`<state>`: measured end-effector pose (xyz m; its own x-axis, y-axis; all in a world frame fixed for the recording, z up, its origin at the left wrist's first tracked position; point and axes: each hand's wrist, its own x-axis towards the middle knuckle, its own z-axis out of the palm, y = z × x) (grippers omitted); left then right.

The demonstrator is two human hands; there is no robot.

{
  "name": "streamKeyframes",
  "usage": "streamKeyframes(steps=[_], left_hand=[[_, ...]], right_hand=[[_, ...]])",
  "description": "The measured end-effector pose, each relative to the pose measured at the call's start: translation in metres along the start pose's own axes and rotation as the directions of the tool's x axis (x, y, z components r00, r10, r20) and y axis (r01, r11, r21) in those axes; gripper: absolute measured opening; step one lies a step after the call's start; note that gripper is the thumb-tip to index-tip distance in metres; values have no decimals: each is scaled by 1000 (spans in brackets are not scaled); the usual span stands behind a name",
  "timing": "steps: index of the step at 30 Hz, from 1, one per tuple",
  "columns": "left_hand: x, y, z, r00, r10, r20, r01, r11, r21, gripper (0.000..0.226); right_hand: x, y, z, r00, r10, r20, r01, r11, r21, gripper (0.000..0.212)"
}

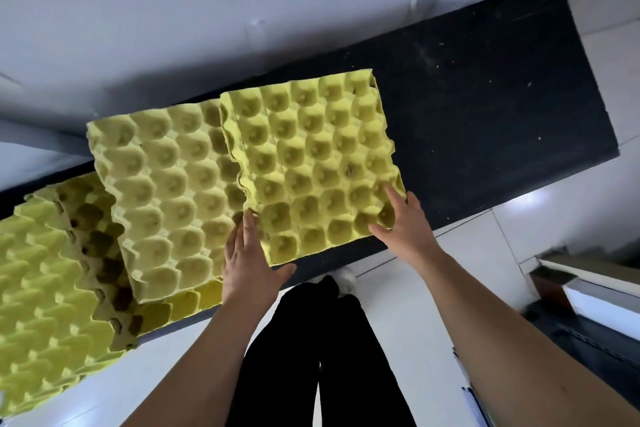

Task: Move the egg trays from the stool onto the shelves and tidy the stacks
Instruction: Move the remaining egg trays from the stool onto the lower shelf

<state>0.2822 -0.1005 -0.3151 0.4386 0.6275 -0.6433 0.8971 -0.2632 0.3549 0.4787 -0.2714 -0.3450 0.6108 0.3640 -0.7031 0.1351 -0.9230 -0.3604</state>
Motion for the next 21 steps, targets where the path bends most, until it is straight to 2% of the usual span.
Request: streamKeyframes(steps=[6, 10, 13, 18, 21], left_hand=[[-5, 7, 2, 997, 3, -81, -8, 998, -67, 120], [-17, 28, -10, 996, -7, -85, -12, 974, -225, 126], [-25, 46, -20, 987, 2, -162, -52, 951, -304, 122], [-58, 74, -43, 962, 30, -273, -135, 917, -376, 109], [-90, 83, -62, 940, 29, -340, -173, 899, -402, 108]], right_hand=[[6, 7, -3, 1000, 20, -20, -17, 988, 154, 76], [-4, 5, -12, 999, -20, -47, 32, 962, 270, 69], [-14, -2, -26, 995, -41, -91, 70, 938, 340, 64], [-49, -17, -70, 978, -113, -176, 177, 896, 407, 56], [-79, -29, -101, 951, -170, -258, 258, 895, 364, 58]])
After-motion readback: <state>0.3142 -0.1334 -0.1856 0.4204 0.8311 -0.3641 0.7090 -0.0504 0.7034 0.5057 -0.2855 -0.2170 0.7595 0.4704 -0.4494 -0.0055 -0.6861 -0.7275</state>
